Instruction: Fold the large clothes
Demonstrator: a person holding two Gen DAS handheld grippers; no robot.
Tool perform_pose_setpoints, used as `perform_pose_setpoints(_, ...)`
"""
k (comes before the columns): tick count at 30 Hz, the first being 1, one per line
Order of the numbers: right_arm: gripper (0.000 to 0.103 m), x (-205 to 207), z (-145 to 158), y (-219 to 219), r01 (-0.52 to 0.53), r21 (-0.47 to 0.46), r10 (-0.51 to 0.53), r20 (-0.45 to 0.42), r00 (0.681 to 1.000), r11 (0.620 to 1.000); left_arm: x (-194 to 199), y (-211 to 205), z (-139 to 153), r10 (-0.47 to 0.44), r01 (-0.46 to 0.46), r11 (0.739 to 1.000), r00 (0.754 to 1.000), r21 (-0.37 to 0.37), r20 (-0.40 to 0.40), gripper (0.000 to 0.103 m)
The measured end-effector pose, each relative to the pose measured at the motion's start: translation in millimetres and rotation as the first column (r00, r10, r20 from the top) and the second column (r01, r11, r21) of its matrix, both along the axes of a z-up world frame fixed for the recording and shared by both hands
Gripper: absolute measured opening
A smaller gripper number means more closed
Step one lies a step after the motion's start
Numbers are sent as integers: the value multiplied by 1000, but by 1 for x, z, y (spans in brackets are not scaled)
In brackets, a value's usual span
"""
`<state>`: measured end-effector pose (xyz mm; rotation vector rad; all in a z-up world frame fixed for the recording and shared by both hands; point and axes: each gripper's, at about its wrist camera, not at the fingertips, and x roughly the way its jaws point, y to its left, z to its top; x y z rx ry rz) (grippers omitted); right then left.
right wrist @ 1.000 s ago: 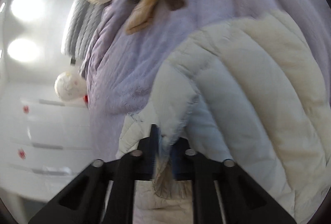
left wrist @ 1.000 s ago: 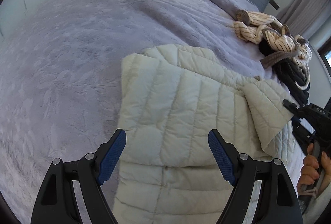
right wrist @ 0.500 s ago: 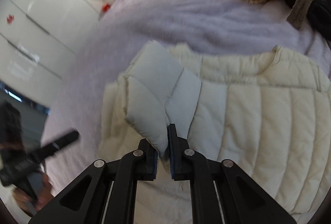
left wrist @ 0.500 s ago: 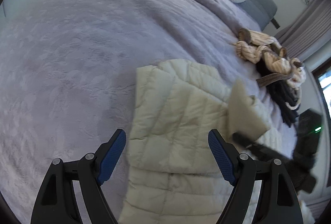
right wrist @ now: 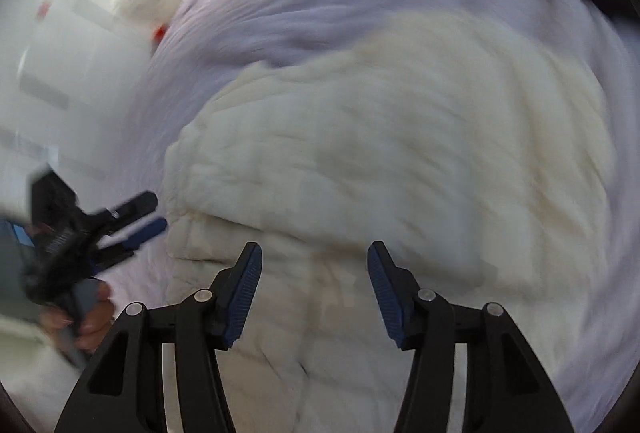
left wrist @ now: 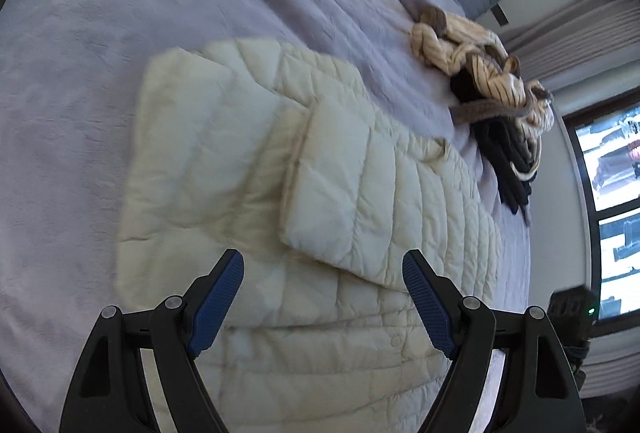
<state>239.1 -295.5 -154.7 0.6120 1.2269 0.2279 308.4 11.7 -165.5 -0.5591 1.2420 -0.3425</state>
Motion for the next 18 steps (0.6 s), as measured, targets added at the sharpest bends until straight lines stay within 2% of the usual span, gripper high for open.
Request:
perform_pose_setpoints(2, 59, -19, -14, -40, 133, 97, -129, -50, 990, 986, 8, -11, -6, -22, 22, 1000, 1000, 0, -3, 83)
perform_pose_setpoints(5, 59, -36, -31, -81, 294, 195, -283, -83, 956, 936, 22, -26, -13, -28, 28, 1000, 999, -11, -15, 83)
perform_pose_setpoints(10, 57, -40, -44, -116, 442, 336, -439, -88, 894, 832, 29, -38, -13, -26, 26, 1000, 1000, 13, 2, 83)
perform_pose_setpoints(11, 42, -38, -48, -120, 453, 363, -452, -93, 887, 814, 28, -38, -11, -29, 29, 999, 999, 19, 14, 77)
perform_pose_setpoints(12, 21, -38, -49, -120, 456, 376, -455, -97, 885, 807, 26, -40, -7, -34, 34, 999, 999, 19, 30, 67)
perform_pose_setpoints(13, 14, -36, -51, -122, 458, 375, -456, -100, 884, 806, 26, -39, -6, -51, 51, 999, 998, 10, 36, 40)
perform_pose_setpoints(14, 10, -36, -51, -123, 458, 366, -456, -99, 885, 810, 26, -40, -6, -65, 65, 998, 997, 7, 30, 28)
perform_pose_setpoints(15, 8, -37, -51, -124, 457, 353, -454, -95, 886, 816, 25, -42, -5, -78, 78, 997, 997, 11, 25, 9)
perform_pose_setpoints(18, 7, -39, -51, -128, 446, 320, -443, -87, 892, 836, 12, -42, 2, -106, 105, 994, 993, 21, 55, 8)
